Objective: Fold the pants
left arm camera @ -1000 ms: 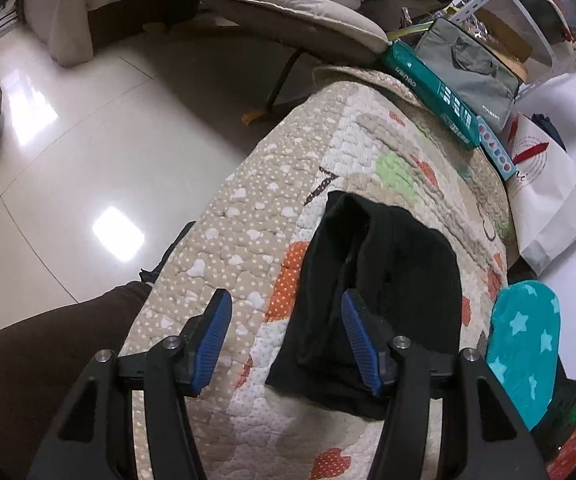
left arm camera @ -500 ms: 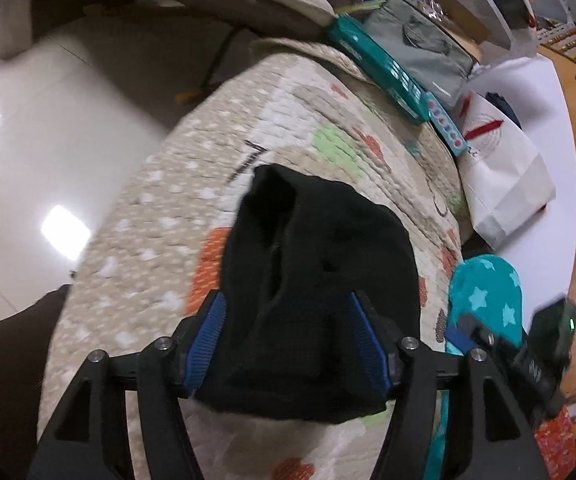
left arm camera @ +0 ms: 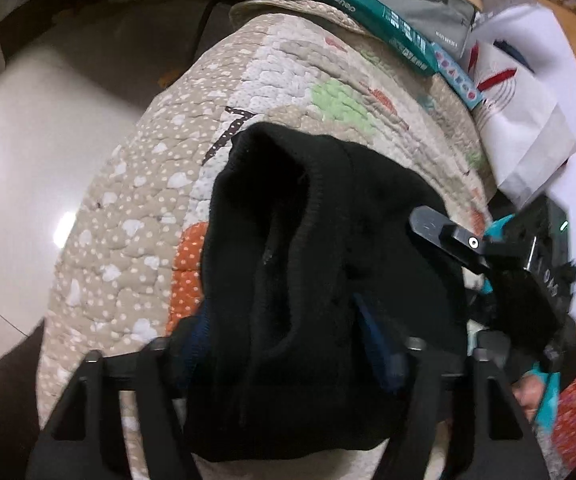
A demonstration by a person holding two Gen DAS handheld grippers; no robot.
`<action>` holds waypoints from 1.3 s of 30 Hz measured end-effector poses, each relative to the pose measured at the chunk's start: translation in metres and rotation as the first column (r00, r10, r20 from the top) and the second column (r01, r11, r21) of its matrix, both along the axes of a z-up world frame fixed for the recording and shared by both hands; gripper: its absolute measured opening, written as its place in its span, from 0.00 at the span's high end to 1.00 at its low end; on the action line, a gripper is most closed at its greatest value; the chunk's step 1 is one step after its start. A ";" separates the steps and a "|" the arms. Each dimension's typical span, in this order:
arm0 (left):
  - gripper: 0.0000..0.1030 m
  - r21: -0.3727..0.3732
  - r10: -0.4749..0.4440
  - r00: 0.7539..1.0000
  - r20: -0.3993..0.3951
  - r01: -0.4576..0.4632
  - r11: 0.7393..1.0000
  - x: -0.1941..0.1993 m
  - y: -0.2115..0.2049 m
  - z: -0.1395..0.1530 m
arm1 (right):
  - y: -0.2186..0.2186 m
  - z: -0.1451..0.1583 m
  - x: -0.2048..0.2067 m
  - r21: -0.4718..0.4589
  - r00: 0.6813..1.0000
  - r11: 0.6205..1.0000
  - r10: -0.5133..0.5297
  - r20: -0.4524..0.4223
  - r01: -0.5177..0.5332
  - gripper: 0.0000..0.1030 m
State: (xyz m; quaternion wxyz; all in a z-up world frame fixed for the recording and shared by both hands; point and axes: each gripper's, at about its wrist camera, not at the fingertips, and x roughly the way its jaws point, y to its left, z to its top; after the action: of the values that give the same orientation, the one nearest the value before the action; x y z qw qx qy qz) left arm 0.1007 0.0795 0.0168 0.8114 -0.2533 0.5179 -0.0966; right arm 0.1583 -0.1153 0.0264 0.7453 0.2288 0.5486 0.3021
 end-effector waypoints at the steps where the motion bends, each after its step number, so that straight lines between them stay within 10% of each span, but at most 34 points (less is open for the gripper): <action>1: 0.51 0.000 -0.001 1.000 0.001 0.001 1.000 0.000 0.001 0.001 | 0.004 0.005 -0.003 -0.039 1.000 0.999 0.012 0.021 -0.011 0.36; 5: 0.65 -0.006 0.001 1.000 0.008 -0.001 1.000 -0.004 0.002 0.012 | 0.013 0.036 -0.013 -0.089 0.992 0.994 0.075 0.099 -0.066 0.61; 15: 0.67 -0.012 -0.039 0.998 0.053 0.040 0.999 0.052 -0.019 0.055 | -0.007 0.089 0.016 -0.111 0.976 0.994 0.024 0.217 0.000 0.63; 26: 0.66 0.092 -0.151 0.988 0.042 0.147 0.985 0.154 -0.075 0.043 | -0.057 0.062 0.093 -0.126 0.976 0.978 -0.144 0.160 0.165 0.63; 34: 0.47 -0.014 -0.131 0.991 -0.010 0.131 0.991 0.169 -0.065 0.014 | -0.097 0.016 0.102 -0.167 0.958 0.944 -0.274 0.083 0.284 0.19; 39: 0.43 -0.031 -0.079 0.997 -0.010 0.079 0.996 0.141 -0.029 0.030 | -0.108 0.026 0.092 -0.173 0.945 0.930 -0.307 0.112 0.323 0.18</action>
State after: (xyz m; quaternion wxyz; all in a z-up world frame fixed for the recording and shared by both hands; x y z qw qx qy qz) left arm 0.2416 0.0509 0.0464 0.8001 -0.2454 0.5305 -0.1349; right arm 0.2502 -0.2235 0.0521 0.8245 0.2292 0.4996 0.1344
